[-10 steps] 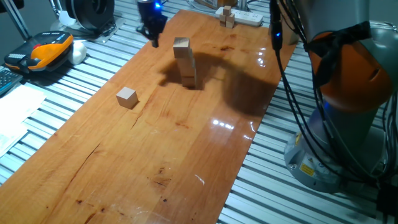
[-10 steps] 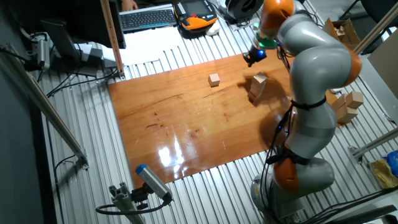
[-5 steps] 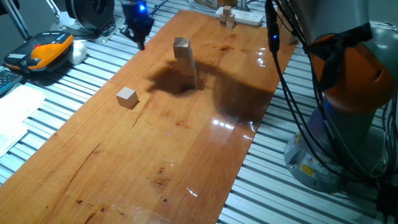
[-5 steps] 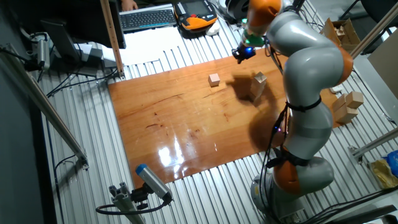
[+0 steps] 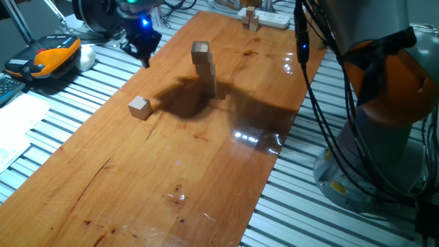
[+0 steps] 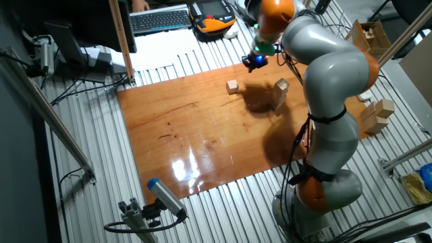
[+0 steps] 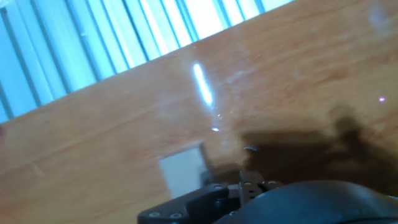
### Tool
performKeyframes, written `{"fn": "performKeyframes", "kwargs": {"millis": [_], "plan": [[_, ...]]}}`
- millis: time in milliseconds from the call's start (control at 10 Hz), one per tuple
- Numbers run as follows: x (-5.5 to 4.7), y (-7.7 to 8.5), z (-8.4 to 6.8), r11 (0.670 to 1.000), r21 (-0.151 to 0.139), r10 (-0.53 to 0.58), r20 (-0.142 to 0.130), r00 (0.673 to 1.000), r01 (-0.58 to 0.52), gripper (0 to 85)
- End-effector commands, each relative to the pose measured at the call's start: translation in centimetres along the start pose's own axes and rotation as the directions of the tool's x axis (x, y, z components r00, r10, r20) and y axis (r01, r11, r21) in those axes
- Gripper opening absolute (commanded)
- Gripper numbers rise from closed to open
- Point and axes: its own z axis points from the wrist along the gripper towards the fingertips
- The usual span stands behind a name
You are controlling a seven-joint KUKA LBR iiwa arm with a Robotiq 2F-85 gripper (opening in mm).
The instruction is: Stack the blocks in a vertical line of five
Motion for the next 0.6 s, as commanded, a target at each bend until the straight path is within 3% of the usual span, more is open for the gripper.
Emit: {"fn": "performKeyframes", "kwargs": {"millis": [0,200,300,500], "plan": [[0.67,1.49,0.23,1.000,0.016,0.013,0.011,1.000,-0.013,0.0],[0.73,1.72,0.58,0.999,0.039,-0.036,0.012,0.999,0.035,0.0],[0.64,1.74,0.68,0.995,0.035,-0.095,0.005,0.995,0.095,0.0],[0.41,1.85,1.07,0.963,0.056,-0.264,-0.006,0.965,0.264,0.0]]}}
